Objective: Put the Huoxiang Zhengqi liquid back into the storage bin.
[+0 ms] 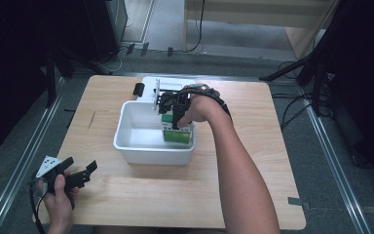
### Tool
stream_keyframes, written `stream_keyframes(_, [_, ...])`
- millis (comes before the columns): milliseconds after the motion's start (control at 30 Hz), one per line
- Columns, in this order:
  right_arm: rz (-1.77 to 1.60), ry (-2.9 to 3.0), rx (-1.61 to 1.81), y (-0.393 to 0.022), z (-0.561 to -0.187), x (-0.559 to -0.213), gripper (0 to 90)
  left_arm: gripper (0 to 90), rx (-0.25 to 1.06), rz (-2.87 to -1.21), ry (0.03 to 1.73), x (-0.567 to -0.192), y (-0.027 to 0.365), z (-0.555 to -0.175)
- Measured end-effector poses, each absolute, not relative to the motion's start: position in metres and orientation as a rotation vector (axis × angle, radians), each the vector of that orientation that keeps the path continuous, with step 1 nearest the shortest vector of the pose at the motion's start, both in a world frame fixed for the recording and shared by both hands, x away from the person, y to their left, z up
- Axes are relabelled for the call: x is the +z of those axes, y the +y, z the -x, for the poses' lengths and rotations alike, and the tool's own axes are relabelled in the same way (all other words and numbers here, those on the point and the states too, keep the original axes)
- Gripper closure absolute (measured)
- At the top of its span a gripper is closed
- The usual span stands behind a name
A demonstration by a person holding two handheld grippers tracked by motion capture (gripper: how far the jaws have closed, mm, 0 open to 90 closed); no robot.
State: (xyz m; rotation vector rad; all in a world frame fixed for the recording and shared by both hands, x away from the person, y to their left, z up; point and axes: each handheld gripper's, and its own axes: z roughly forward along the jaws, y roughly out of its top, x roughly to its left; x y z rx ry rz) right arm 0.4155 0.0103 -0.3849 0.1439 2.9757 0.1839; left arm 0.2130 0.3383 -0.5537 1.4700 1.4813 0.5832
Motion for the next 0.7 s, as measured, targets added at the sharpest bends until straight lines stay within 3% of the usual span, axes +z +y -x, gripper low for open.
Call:
stream_keyframes(200, [-0.284,2.939,0.324,0.001,-0.414,-0.371,33.8,0.1,0.585,-1.463,1.482,-0.554,0.339,-0.213])
stream_keyframes(700, [-0.701,2.716,0.859,-0.07,-0.412,-0.353,33.1,0.1,0.585,-1.459,1.482,-0.554,0.339,-0.213])
